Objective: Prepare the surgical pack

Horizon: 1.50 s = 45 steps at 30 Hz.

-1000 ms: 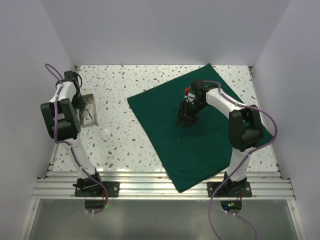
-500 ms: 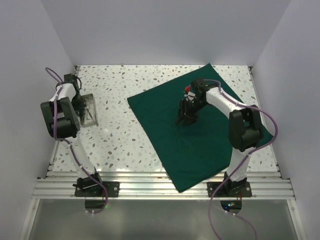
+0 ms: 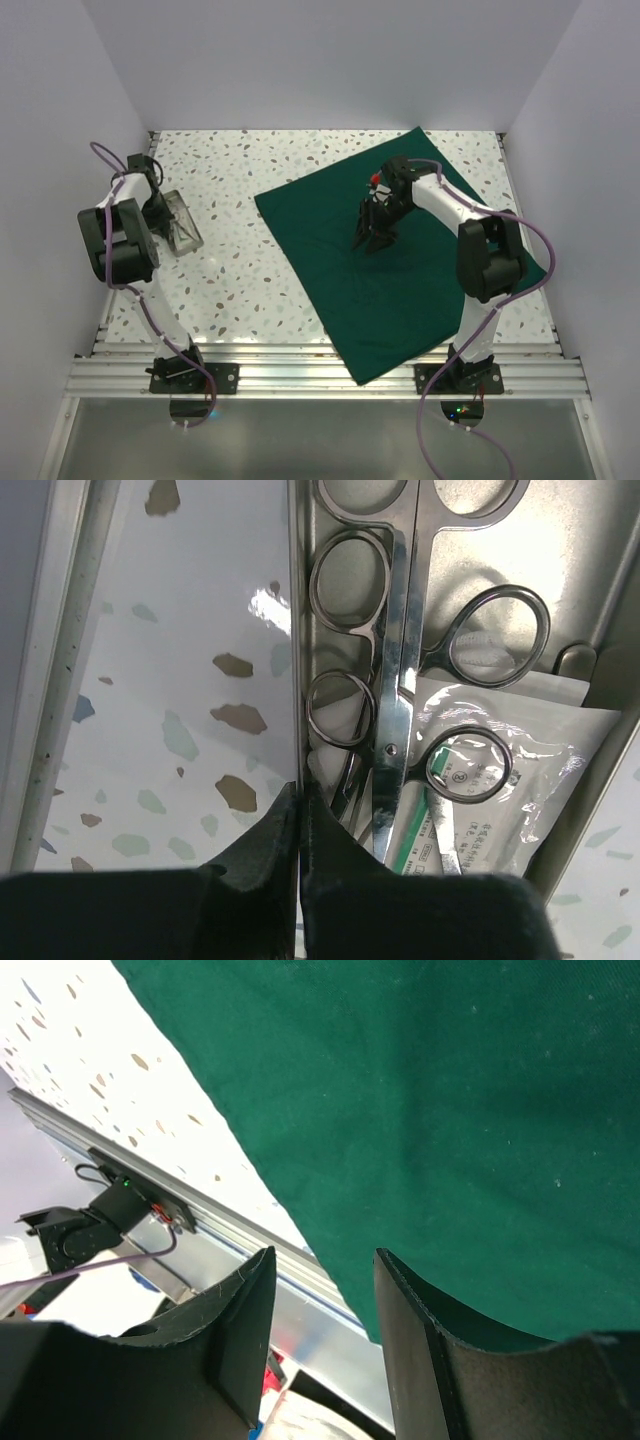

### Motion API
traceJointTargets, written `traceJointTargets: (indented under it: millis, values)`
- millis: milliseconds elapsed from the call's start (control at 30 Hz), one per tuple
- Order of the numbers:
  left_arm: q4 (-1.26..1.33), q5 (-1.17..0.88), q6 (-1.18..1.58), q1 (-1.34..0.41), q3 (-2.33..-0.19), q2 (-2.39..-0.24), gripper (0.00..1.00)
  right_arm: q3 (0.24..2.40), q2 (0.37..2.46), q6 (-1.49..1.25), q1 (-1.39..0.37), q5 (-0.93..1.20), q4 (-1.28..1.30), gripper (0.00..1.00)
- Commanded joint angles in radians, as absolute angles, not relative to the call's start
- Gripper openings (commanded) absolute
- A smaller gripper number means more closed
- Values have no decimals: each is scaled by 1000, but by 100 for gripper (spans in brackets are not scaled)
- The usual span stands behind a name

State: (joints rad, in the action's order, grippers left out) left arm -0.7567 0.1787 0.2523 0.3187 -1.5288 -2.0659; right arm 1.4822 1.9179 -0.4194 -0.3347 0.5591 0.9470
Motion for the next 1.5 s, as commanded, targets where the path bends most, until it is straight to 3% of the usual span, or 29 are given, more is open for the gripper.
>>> traceJointTargets:
  millis: [0, 567, 833, 933, 1200, 1467]
  values:
    - [-764, 153, 273, 315, -1473, -1968, 0, 1471, 1885, -446, -336, 566, 943, 48]
    - [-796, -51, 291, 221, -1405, -1723, 0, 1370, 1798, -431, -336, 526, 894, 48]
    - [-762, -103, 471, -81, -1354, -1661, 0, 1414, 1810, -436, -327, 424, 931, 48]
    - [-746, -98, 530, -208, -1394, -1692, 0, 1422, 1802, -472, -295, 309, 962, 48]
    - [-732, -101, 629, -535, -1643, -1971, 0, 1413, 1804, -509, -140, 261, 954, 48]
    - [-787, -116, 624, -644, -1936, -2270, 0, 1402, 1821, -471, -68, 212, 974, 48]
